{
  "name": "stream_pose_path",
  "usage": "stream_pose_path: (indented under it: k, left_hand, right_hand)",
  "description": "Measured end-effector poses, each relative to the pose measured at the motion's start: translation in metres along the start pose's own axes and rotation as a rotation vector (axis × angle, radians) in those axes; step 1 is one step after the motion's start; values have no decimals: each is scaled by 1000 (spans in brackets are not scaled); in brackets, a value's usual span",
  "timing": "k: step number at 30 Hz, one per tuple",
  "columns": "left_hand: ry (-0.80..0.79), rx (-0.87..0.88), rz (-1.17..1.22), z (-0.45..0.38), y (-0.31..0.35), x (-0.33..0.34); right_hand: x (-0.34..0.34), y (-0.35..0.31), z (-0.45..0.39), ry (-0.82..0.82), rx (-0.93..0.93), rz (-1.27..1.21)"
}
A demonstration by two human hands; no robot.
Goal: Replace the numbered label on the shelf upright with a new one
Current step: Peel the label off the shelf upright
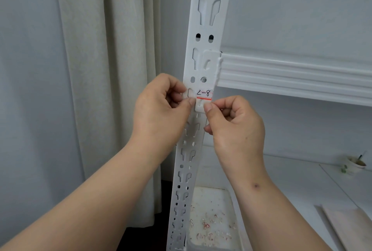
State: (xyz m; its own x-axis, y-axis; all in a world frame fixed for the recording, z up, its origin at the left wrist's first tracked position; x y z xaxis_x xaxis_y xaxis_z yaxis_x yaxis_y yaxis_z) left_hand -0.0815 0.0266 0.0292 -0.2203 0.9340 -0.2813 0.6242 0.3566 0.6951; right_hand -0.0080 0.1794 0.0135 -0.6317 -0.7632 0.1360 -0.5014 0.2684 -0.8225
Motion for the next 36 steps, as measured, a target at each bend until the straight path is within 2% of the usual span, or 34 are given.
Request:
stream_pose_path:
  k: [5, 12, 20, 36]
  left_hand:
    - [-75, -195, 336, 2, -21, 15]
    - [-123, -244, 457, 5, -29, 26]
    - [-142, -295, 460, 5, -33, 33]
    - [-75, -297, 357, 10, -30, 28]
  right_hand:
    - [-2, 7, -1, 7, 48, -36]
    - [0, 11, -3, 2, 72, -77]
    - [1, 12, -5, -7, 86, -41]
    - [0, 9, -7, 28, 65, 37]
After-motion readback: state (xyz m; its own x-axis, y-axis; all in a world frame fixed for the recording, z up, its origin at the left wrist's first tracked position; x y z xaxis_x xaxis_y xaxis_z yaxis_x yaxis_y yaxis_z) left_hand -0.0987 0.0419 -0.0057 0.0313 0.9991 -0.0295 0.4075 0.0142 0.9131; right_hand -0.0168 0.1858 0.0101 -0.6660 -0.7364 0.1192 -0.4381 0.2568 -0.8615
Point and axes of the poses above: each hand's wrist, its own z-axis away from the middle knuckle, its own x-axis out of the palm, y = z × x, the point moved 9 cm from there along -z, towards the middle knuckle, and after that the axes turned 15 degrees about -z, right-handed, at the moved point
